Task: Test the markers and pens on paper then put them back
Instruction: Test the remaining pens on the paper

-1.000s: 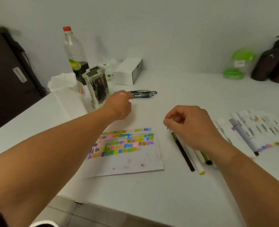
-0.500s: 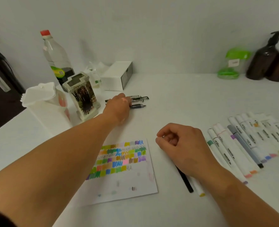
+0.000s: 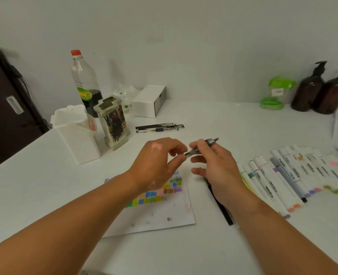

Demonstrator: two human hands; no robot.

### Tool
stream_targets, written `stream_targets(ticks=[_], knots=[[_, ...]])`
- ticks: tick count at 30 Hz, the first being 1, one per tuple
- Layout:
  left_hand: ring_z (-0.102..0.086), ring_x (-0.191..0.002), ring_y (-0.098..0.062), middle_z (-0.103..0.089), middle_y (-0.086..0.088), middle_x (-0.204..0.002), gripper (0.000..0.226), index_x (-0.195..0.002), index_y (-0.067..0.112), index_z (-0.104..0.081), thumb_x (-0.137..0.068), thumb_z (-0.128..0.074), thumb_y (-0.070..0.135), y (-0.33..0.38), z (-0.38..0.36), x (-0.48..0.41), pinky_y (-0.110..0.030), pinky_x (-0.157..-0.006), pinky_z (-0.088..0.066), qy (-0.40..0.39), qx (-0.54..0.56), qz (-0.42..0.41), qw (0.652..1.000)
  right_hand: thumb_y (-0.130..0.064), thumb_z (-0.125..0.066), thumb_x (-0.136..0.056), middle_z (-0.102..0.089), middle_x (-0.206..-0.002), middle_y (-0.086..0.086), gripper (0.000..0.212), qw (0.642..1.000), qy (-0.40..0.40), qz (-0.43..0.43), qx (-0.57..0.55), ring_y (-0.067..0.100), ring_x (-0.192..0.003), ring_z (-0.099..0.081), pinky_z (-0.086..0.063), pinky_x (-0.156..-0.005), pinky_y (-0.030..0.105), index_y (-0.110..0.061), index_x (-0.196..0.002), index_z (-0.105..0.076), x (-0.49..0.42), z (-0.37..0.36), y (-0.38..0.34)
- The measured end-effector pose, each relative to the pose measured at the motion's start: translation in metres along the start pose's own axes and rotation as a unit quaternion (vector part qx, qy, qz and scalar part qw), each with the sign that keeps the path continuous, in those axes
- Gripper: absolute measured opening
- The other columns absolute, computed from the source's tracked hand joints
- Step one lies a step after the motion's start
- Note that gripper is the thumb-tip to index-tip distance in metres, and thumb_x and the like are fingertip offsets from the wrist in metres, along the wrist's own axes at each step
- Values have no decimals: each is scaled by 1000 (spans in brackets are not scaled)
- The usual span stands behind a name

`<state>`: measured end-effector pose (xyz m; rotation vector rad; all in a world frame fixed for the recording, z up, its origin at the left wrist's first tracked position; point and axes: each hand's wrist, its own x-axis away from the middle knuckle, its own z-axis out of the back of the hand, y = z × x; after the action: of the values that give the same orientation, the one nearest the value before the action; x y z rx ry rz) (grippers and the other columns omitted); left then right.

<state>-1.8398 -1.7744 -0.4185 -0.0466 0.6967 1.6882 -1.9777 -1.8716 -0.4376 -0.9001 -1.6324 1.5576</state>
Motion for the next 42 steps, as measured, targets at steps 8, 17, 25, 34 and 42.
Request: stream_targets(ticks=[8,17,25,34,42], knots=[[-43,-121,-2,-45,19,-137,75,-134,41,-53,-72,-55,84,-53,14,55,-23,-103,-42,-209,-95,39,973,-25,-53,-103,-56,-70,6,24,943,-40,-94,-316,22,-60,-57,-55,-63,37,-10,-86,-61,-4,13,-4],[-36,-134,-1,-37,21,-149,87,-142,43,-45,-69,-48,91,-67,-7,65,-29,-114,-33,-165,-67,36,983,-74,-41,-87,-26,-53,-2,65,875,-127,-145,-445,16,-47,-21,-26,-48,31,-17,-56,-38,-16,17,-1],[-35,-137,-6,-37,17,-152,89,-142,46,-44,-68,-43,95,-68,-11,71,-35,-116,-31,-149,-78,28,985,-58,-50,-84,-29,-55,-5,50,875,-116,-137,-451,10,-41,-24,-21,-40,25,-18,-57,-39,-11,19,-2],[-29,-142,-9,-31,17,-156,88,-144,48,-40,-69,-42,94,-62,-11,74,-39,-118,-25,-157,-86,53,982,-61,-43,-96,-42,-56,6,66,941,-135,-70,-303,19,-51,-39,-40,-48,29,-7,-61,-60,6,-1,4],[-32,-139,-9,-34,17,-154,92,-143,48,-41,-66,-39,97,-65,-12,76,-38,-116,-27,-148,-93,64,983,-18,-83,-79,-54,-58,5,17,984,-164,-23,-60,16,-51,-49,-44,-45,24,-20,-72,-67,16,-9,21]])
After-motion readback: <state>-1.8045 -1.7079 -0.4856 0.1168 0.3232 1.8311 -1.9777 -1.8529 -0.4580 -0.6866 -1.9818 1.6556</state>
